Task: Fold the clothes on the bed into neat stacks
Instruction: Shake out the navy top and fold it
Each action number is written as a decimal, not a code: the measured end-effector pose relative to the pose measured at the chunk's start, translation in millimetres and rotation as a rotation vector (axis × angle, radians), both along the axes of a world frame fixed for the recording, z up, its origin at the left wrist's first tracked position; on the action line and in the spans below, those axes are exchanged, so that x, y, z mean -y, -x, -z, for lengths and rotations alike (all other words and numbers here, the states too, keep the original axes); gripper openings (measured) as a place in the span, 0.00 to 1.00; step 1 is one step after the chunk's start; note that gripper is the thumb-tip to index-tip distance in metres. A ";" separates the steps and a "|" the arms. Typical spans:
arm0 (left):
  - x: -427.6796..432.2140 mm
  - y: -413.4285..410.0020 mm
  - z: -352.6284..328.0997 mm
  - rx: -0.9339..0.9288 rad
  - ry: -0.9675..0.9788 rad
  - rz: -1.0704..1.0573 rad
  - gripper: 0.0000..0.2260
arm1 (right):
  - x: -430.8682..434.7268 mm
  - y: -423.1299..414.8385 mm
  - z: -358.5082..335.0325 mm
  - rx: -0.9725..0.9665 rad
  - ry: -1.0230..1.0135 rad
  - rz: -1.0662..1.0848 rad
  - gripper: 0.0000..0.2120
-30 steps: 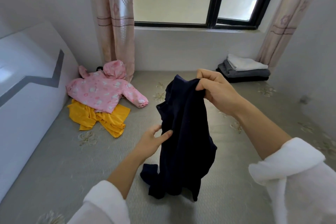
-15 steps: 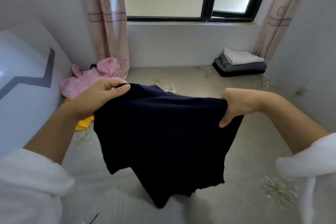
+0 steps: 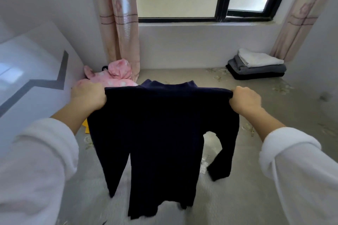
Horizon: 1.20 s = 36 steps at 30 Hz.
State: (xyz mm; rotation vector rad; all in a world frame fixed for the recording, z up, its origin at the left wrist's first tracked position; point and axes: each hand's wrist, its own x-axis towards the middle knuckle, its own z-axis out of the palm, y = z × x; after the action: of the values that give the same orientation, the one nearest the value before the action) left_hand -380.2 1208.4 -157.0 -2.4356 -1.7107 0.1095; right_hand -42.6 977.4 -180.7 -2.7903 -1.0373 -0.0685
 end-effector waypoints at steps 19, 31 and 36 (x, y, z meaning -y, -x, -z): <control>74.0 19.1 172.6 1.491 0.178 0.090 0.14 | 62.1 41.4 108.7 -0.101 -0.525 -0.142 0.29; 206.8 100.1 371.7 0.508 0.751 -0.305 0.26 | 154.9 96.8 312.2 -0.482 0.489 -0.150 0.28; 241.0 114.7 398.3 0.496 0.872 -0.394 0.26 | 195.8 113.8 357.1 -0.512 0.668 -0.188 0.28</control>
State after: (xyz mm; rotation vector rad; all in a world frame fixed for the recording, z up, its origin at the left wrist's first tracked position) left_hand -494.9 967.4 -555.3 -2.7743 -2.8351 0.4022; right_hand -156.4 781.6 -537.9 -2.9340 -1.3395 1.1441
